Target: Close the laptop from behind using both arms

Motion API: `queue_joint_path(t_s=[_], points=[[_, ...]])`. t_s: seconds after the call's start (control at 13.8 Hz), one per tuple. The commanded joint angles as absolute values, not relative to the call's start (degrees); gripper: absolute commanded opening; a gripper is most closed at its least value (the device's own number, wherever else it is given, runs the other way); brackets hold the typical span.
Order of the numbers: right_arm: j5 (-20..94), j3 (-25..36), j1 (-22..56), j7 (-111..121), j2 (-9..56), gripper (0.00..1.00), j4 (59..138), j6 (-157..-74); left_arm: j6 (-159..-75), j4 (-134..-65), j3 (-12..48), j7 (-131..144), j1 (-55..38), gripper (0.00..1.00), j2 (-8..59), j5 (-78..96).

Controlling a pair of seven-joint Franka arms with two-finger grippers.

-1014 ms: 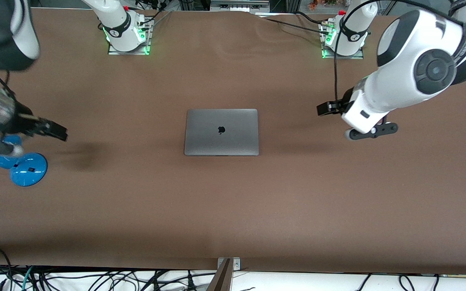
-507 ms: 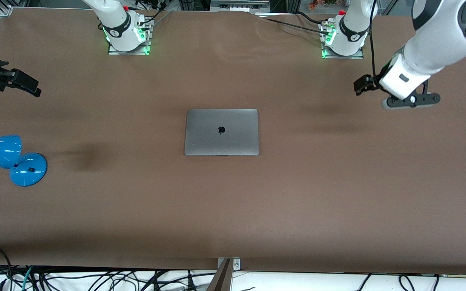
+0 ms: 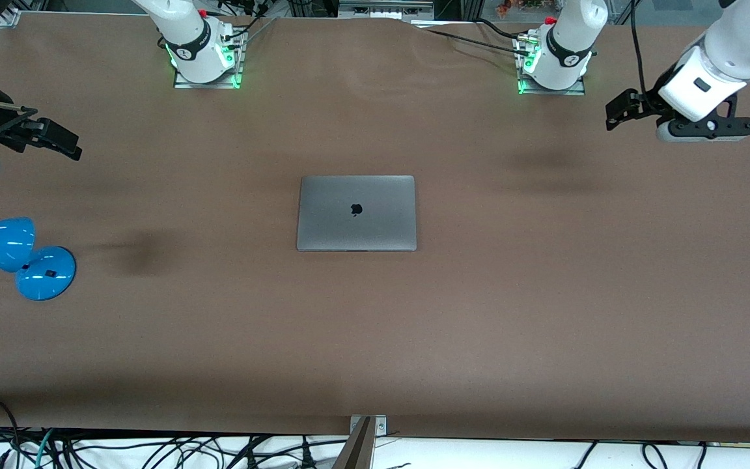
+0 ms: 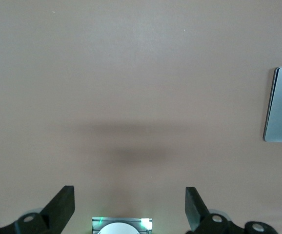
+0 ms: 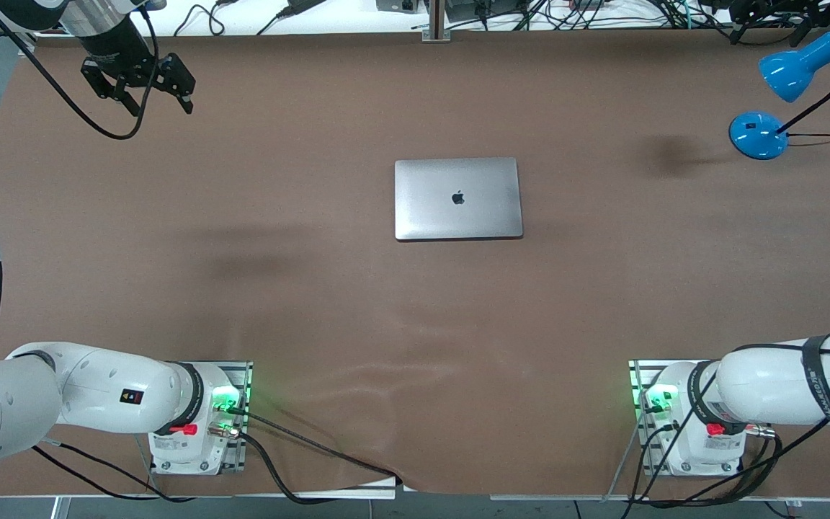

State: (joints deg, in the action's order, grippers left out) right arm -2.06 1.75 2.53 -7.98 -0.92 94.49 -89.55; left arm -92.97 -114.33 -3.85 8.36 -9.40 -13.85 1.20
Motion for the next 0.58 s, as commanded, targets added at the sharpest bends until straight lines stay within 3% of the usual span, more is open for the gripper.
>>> queue_joint_path(t_s=[0.0, 0.22, 0.51], points=[[-1.4, 1.7, 2.5, -7.1, -2.4, 1.0, 95.8, -90.4, -87.9, -107.9, -3.7, 7.8, -9.8, 1.0, -9.9, -0.6], [-1.4, 1.6, 2.5, -7.1, -2.3, 1.0, 95.7, -90.4, -77.6, -96.8, -4.0, 7.0, -9.8, 1.0, -2.7, -0.9], [-0.9, 1.6, 2.5, -7.1, -2.2, 1.0, 95.7, -90.4, -78.8, -95.7, -4.6, 7.0, -9.8, 1.0, -2.5, 0.1]])
